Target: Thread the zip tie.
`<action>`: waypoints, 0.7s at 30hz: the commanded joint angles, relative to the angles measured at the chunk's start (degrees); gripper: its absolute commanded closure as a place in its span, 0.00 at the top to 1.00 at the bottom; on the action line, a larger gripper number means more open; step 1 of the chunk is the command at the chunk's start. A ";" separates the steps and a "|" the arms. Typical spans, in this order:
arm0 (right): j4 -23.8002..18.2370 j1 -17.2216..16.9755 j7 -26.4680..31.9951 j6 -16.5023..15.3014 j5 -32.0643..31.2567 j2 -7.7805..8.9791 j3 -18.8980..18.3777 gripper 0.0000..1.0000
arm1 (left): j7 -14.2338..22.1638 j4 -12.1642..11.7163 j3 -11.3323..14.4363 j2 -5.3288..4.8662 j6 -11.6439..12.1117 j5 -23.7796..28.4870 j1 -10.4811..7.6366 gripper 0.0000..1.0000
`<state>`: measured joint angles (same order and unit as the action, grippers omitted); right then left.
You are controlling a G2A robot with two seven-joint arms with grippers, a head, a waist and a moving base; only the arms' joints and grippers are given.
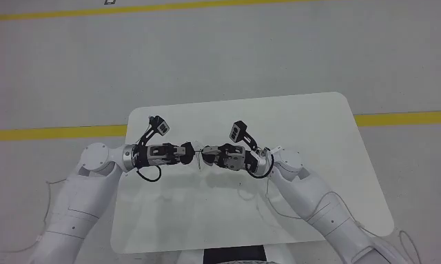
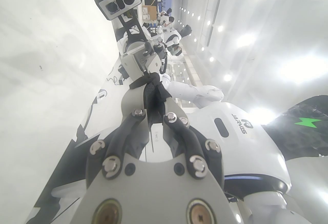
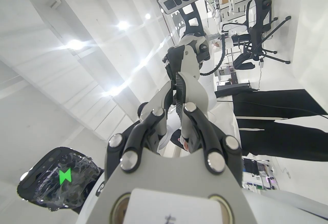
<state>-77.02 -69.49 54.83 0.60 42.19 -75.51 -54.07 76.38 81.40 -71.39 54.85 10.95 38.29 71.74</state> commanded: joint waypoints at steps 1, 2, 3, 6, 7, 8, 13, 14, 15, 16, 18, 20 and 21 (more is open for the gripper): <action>-0.06 -0.06 -0.02 -0.05 0.02 0.02 -0.09 0.00 | 0.00 0.00 0.00 0.00 0.00 0.00 0.00 0.00; -0.07 -0.08 -0.04 -0.06 0.00 0.03 -0.12 0.00 | 0.00 0.00 0.00 0.00 0.00 0.00 0.00 0.00; -0.09 -0.10 -0.06 -0.08 -0.05 0.04 -0.15 0.00 | 0.00 0.00 0.00 0.00 0.00 0.00 0.00 0.00; -0.17 -0.17 -0.07 -0.06 -0.27 0.09 -0.24 0.00 | 0.00 0.00 0.00 0.00 0.00 0.00 0.00 0.23; -0.18 -0.21 -0.08 -0.06 -0.31 0.11 -0.27 0.00 | 0.00 0.00 0.00 0.00 0.00 0.00 0.00 0.48; -0.18 -0.25 -0.11 -0.05 -0.42 0.13 -0.30 0.00 | 0.00 0.00 0.00 0.00 0.00 0.00 0.00 0.83; -0.37 -0.48 -0.64 -0.02 -0.99 0.19 -0.33 0.00 | 0.00 0.00 0.00 0.00 0.00 0.00 0.00 1.00; -0.44 -0.53 -0.73 0.00 -1.03 0.20 -0.35 0.00 | 0.00 0.00 0.00 0.00 0.00 0.00 0.00 1.00; -0.50 -0.59 -0.78 0.00 -1.06 0.21 -0.35 0.00 | 0.00 0.00 0.00 0.00 0.00 0.00 0.00 1.00; -0.57 -0.67 -0.83 -0.01 -1.13 0.22 -0.35 0.00 | 0.00 0.00 0.00 0.00 0.00 0.00 0.00 1.00; -0.80 -0.82 -0.89 -0.01 -1.26 0.25 -0.36 0.00 | 0.00 0.00 0.00 0.00 0.00 0.00 0.00 1.00; -0.99 -0.97 -0.91 -0.01 -1.36 0.29 -0.40 0.00 | 0.00 0.00 0.00 0.00 0.00 0.00 0.00 1.00; -1.10 -1.06 -0.94 -0.04 -1.35 0.31 -0.45 0.00 | 0.00 0.00 0.00 0.00 0.00 0.00 0.00 1.00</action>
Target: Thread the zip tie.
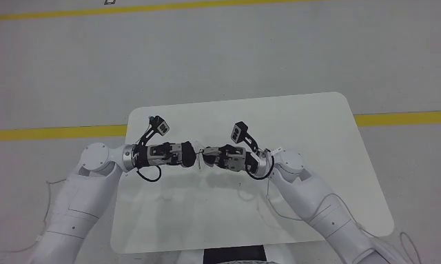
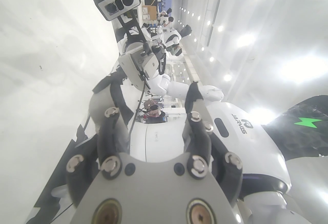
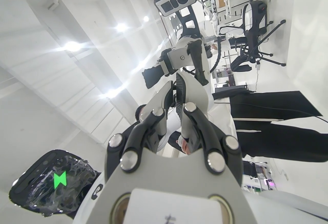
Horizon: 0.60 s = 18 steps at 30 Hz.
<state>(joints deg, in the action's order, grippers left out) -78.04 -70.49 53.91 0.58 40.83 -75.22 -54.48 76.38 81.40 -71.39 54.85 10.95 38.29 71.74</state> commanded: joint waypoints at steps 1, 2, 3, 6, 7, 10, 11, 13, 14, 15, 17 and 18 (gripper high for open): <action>-0.12 -0.15 -0.04 -0.06 0.02 0.03 -0.07 0.00 | 0.00 0.00 0.00 0.00 0.00 0.00 0.00 1.00; -0.13 -0.26 -0.13 -0.18 0.13 0.05 -0.17 0.00 | 0.00 0.00 0.00 0.00 0.00 0.00 0.00 1.00; -0.17 -0.38 -0.18 -0.35 0.21 0.06 -0.27 0.00 | 0.00 0.00 0.00 0.00 0.00 0.00 0.00 1.00; -0.17 -0.38 -0.18 -0.35 0.21 0.06 -0.27 0.00 | 0.00 0.00 0.00 0.00 0.00 0.00 0.00 1.00; -0.17 -0.38 -0.18 -0.35 0.21 0.06 -0.27 0.00 | 0.00 0.00 0.00 0.00 0.00 0.00 0.00 1.00; -0.24 -0.46 -0.47 -0.39 0.18 0.06 -0.27 0.00 | 0.00 0.00 0.00 0.00 0.00 0.00 0.00 1.00; -0.71 -0.75 -1.32 -0.61 -0.02 0.04 -0.23 0.00 | -1.19 0.34 0.21 0.05 -0.16 -0.17 0.18 1.00; -1.42 -1.31 -2.16 -1.02 0.34 0.03 -0.31 0.00 | -2.33 0.86 0.45 0.05 -0.48 -0.50 0.45 1.00; -1.70 -1.60 -2.61 -1.34 0.82 0.02 -0.51 0.00 | -2.50 0.99 0.48 0.01 -0.59 -0.51 0.57 1.00; -1.90 -1.83 -2.71 -1.55 1.53 -0.01 -0.64 0.00 | -2.51 1.02 0.48 -0.02 -0.66 -0.47 0.65 1.00; -2.11 -2.14 -2.97 -1.94 2.53 -0.06 -0.86 0.00 | -2.42 1.04 0.50 -0.08 -0.76 -0.35 0.76 1.00; -2.16 -2.21 -3.08 -2.02 2.85 -0.08 -0.90 0.00 | -2.39 1.04 0.51 -0.10 -0.79 -0.22 0.78 1.00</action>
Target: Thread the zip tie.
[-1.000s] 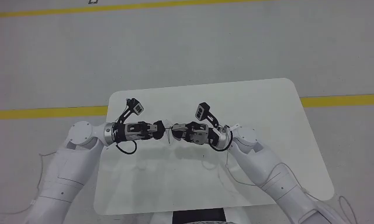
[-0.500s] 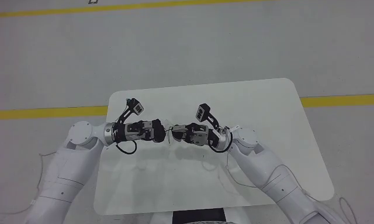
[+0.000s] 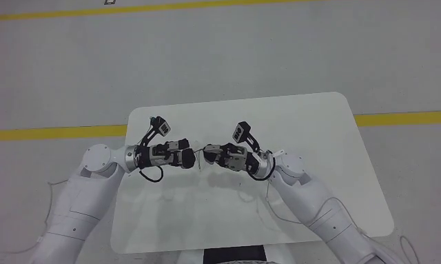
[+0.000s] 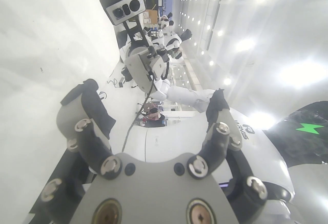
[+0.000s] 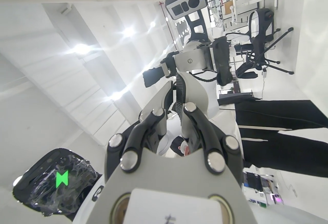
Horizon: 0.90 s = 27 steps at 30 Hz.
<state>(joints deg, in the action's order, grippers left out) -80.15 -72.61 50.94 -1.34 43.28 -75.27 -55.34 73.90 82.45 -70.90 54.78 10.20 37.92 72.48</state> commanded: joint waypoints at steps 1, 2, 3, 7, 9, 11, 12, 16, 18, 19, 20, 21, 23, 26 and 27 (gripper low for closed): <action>-0.10 -0.14 -0.27 -0.24 0.73 -0.06 -0.08 0.00 | 0.12 -0.03 0.04 -0.05 -0.04 0.23 0.06 1.00; -0.12 -0.19 -0.40 -0.37 0.98 -0.10 -0.08 0.00 | 0.14 -0.04 0.06 -0.07 -0.01 0.24 0.06 1.00; -0.15 -0.26 -0.59 -0.58 1.47 -0.16 -0.08 0.00 | 0.16 -0.03 0.09 -0.09 0.02 0.31 0.07 1.00; -0.16 -0.31 -1.70 -0.79 1.91 -0.32 0.05 0.00 | 0.67 0.10 0.13 -0.15 -0.09 1.53 0.20 1.00; -0.25 -0.28 -2.49 -0.68 1.66 -0.41 0.31 0.00 | 1.36 0.17 0.25 -0.14 -0.18 2.48 0.18 1.00; -0.26 -0.28 -2.71 -0.72 1.59 -0.42 0.32 0.00 | 1.51 0.17 0.26 -0.16 -0.14 2.40 0.12 1.00; -0.26 -0.28 -2.71 -0.72 1.59 -0.42 0.32 0.00 | 1.51 0.17 0.26 -0.16 -0.14 2.40 0.12 1.00; -0.31 -0.35 -2.94 -0.71 1.55 -0.42 0.33 0.00 | 1.51 0.17 0.26 -0.16 -0.14 2.40 0.12 1.00; -1.25 -0.85 -3.53 -0.62 1.47 -0.43 0.43 0.00 | 1.12 0.24 0.31 -0.15 -0.18 2.34 0.16 1.00; -1.57 -1.00 -3.55 -0.61 1.29 -0.40 0.39 0.00 | 0.05 0.70 0.53 -0.10 -0.27 2.12 0.33 1.00; -1.93 -1.16 -3.49 -0.59 1.05 -0.36 0.36 0.00 | -0.57 1.12 0.70 -0.07 -0.36 2.34 0.56 1.00; -2.16 -1.30 -3.45 -0.67 1.21 -0.36 0.30 0.00 | -0.74 1.30 0.74 -0.08 -0.38 2.43 0.65 1.00; -2.45 -1.49 -3.48 -0.76 1.28 -0.35 0.21 0.00 | -0.90 1.54 0.78 -0.11 -0.43 2.54 0.80 1.00; -2.79 -1.64 -3.66 -0.88 1.17 -0.37 0.24 0.00 | -0.94 1.69 0.81 -0.16 -0.52 2.87 0.92 1.00; -2.85 -1.67 -3.73 -0.88 1.01 -0.37 0.29 0.00 | -0.94 1.71 0.83 -0.17 -0.55 2.92 0.93 1.00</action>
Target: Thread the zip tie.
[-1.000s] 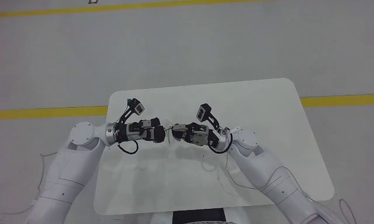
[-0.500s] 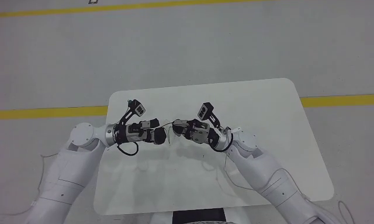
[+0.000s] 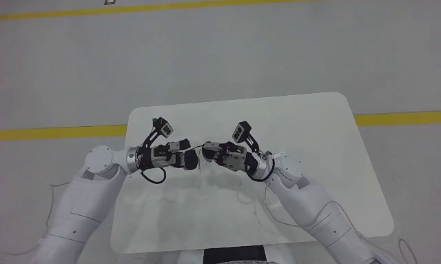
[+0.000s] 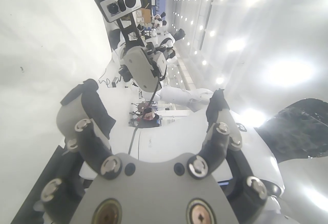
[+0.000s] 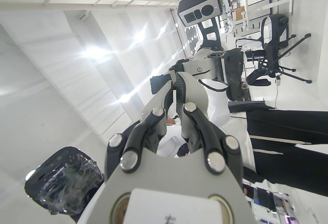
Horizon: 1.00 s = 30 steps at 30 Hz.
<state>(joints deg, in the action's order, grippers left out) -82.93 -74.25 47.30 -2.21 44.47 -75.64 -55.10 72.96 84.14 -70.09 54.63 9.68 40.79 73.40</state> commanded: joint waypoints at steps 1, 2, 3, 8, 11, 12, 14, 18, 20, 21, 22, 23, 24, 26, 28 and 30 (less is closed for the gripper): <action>-0.05 -0.03 -0.18 0.11 -0.61 0.00 0.15 0.00 | 0.00 0.04 0.02 -0.04 -0.08 0.11 0.03 1.00; -0.05 0.01 -0.34 0.22 -1.12 0.02 0.22 0.00 | 0.00 0.06 0.03 -0.05 -0.11 0.16 0.04 1.00; -0.13 0.00 -0.60 0.35 -1.84 0.04 0.35 0.00 | 0.00 0.08 0.04 -0.07 -0.14 0.23 0.04 1.00; -0.24 -0.02 -1.23 0.70 -3.97 0.18 0.36 0.00 | -0.10 0.08 0.06 -0.14 -0.18 0.57 0.08 0.99; -0.54 -0.04 -1.19 0.97 -5.08 0.28 0.42 0.00 | -0.08 0.02 0.14 -0.17 -0.23 0.71 0.07 0.77; -0.62 -0.03 -1.18 1.03 -5.45 0.31 0.44 0.00 | -0.07 -0.02 0.17 -0.18 -0.24 0.74 0.06 0.69; -0.73 -0.09 -1.30 1.14 -5.99 0.36 0.43 0.00 | -0.09 -0.12 0.23 -0.20 -0.24 0.72 -0.01 0.60; -0.72 -0.16 -1.58 1.39 -7.39 0.52 0.27 0.00 | -0.23 -0.38 0.28 -0.25 -0.28 0.70 -0.17 0.48; -0.83 -0.25 -1.71 1.64 -7.96 0.62 0.10 0.00 | -0.32 -0.53 0.32 -0.28 -0.30 0.55 -0.24 0.45; -0.89 -0.28 -1.74 1.73 -8.22 0.67 0.01 0.00 | -0.36 -0.61 0.36 -0.28 -0.30 0.49 -0.27 0.43; -0.97 -0.33 -1.79 1.81 -8.49 0.72 -0.11 0.00 | -0.42 -0.69 0.40 -0.29 -0.32 0.40 -0.31 0.42; -1.08 -0.39 -1.84 1.88 -8.66 0.77 -0.21 0.00 | -0.48 -0.73 0.46 -0.30 -0.33 0.32 -0.35 0.40; -1.19 -0.46 -1.93 1.99 -8.94 0.83 -0.35 0.00 | -0.55 -0.78 0.56 -0.30 -0.35 0.18 -0.39 0.40; -1.33 -0.56 -1.93 2.12 -9.13 0.91 -0.54 0.00 | -0.60 -0.84 0.73 -0.31 -0.41 0.03 -0.49 0.36; -1.44 -0.60 -1.87 2.27 -9.32 0.99 -0.68 0.00 | -0.67 -1.00 0.87 -0.32 -0.47 -0.10 -0.62 0.35; -1.55 -0.60 -1.77 2.41 -9.51 1.04 -0.72 0.00 | -0.69 -1.13 0.96 -0.33 -0.49 -0.09 -0.72 0.33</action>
<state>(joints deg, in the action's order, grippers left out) -84.43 -74.86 45.46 0.12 35.04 -74.62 -55.81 72.28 83.08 -69.17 54.30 9.20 40.68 72.72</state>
